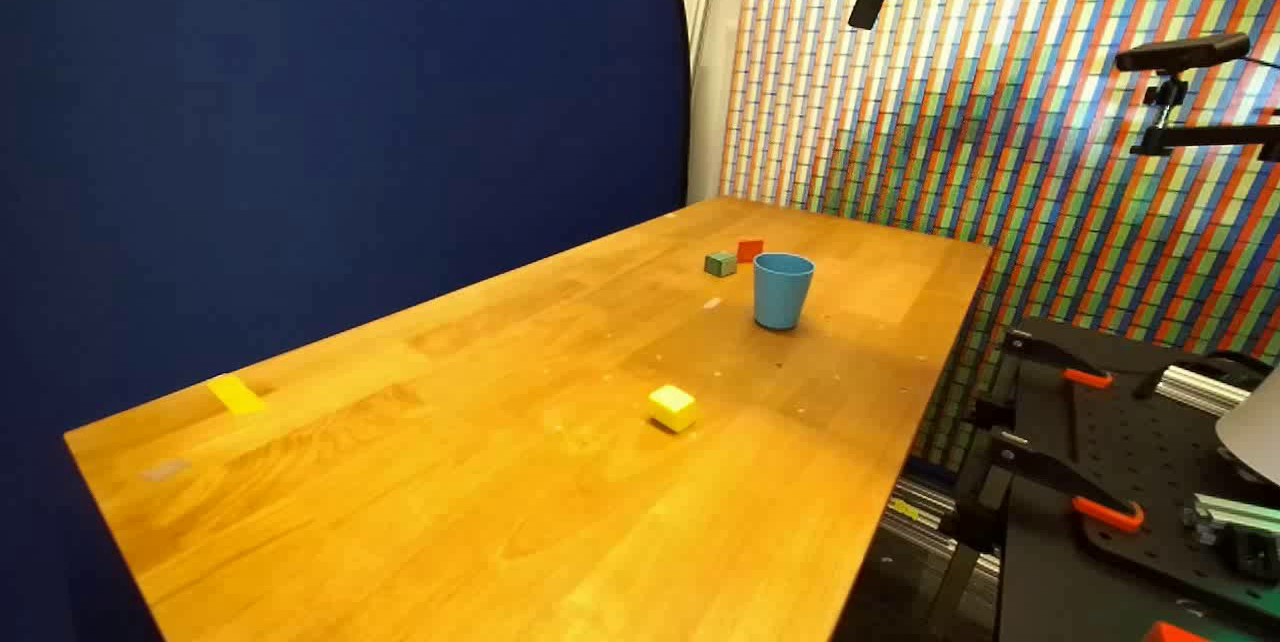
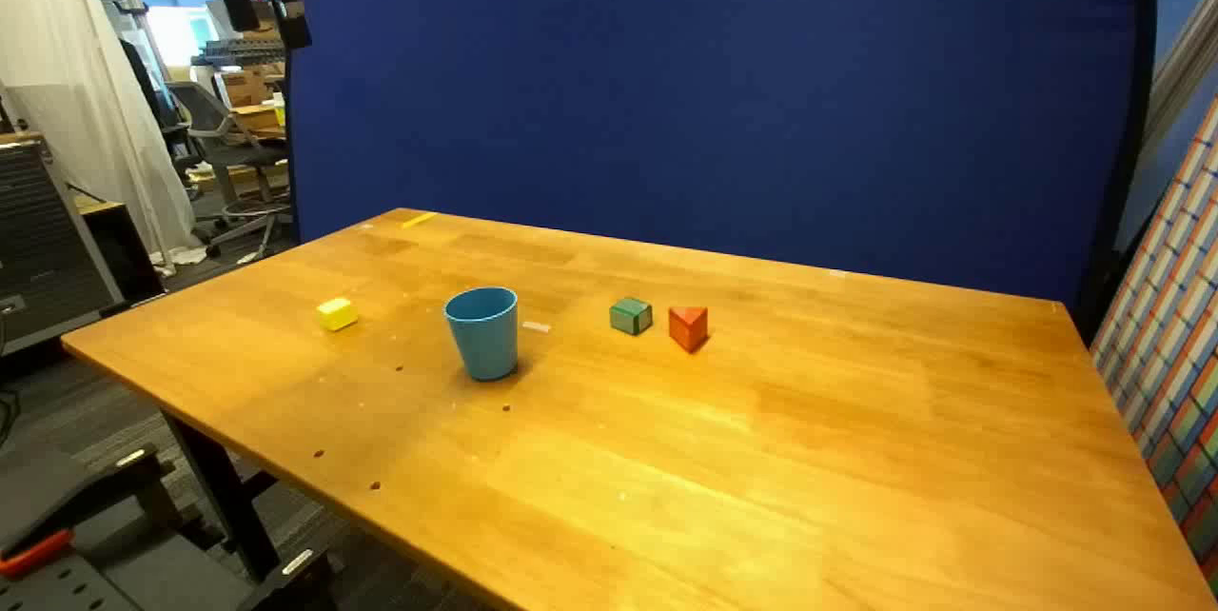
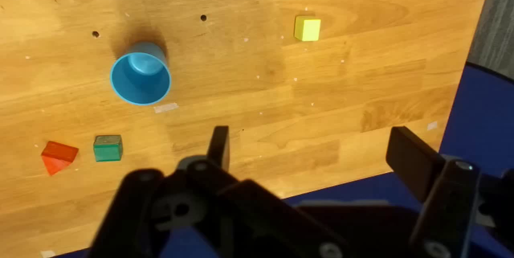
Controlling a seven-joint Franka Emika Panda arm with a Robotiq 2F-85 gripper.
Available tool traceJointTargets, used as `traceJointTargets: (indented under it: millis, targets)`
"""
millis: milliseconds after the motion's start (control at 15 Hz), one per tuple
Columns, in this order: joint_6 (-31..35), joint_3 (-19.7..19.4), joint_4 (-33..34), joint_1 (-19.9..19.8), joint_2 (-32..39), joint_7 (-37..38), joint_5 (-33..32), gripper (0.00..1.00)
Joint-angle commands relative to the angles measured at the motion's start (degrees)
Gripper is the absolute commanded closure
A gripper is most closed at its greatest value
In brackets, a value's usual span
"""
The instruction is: Put the yellow block in the cup
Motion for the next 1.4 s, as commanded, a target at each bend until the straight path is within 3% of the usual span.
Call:
traceJointTargets:
  millis: [0,200,333,800,1133,1333]
  targets:
    - [-0.2,0.1,0.3,-0.2,0.0,-0.1,0.1,0.00]
    - [-0.2,0.1,0.5,-0.2,-0.3,-0.1,0.1,0.00]
    - [1.1,1.3,1.6,0.0,4.9,0.1,-0.8,0.00]
    - [10.5,6.6,6.5,3.8,31.3,-3.8,-2.7,0.00]
    - [14.7,8.0,17.4,7.4,50.3,-1.4,-8.2,0.00]
    - [16.8,6.7,23.6,10.4,57.7,1.3,-11.9,0.00]
